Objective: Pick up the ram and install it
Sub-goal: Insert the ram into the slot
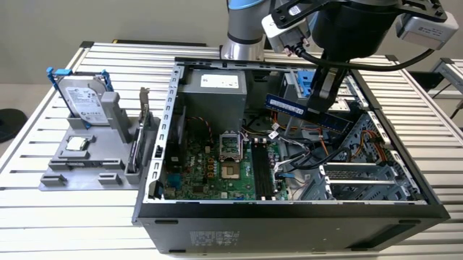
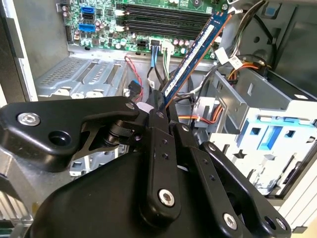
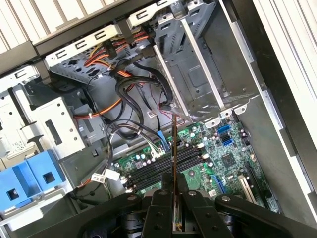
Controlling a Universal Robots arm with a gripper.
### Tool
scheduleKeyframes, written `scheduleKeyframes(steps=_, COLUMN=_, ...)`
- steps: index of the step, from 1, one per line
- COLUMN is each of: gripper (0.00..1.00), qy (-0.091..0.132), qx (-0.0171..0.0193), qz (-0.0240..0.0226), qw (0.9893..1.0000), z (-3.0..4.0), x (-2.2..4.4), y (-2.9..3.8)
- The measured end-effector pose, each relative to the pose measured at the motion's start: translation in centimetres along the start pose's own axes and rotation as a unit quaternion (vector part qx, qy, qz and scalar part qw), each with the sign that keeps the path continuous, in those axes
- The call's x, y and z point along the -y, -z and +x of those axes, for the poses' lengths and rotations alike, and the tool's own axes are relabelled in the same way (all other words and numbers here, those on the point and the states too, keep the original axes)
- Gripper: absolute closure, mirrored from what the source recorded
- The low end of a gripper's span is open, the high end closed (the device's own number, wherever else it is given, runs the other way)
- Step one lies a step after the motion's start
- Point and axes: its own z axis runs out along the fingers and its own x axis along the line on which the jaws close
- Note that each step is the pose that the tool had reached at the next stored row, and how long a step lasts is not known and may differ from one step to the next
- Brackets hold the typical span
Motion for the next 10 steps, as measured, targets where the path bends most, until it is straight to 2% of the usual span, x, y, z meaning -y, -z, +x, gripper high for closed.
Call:
scheduleKeyframes(steps=6, gripper=1.00, qy=-0.002, qx=0.0001, qz=0.0000, qw=1.0000, z=0.00, x=0.00, y=0.00)
scheduleKeyframes(steps=10, gripper=1.00, qy=-0.021, qx=0.0004, qz=0.0004, qw=0.9998, z=0.00, x=0.00, y=0.00)
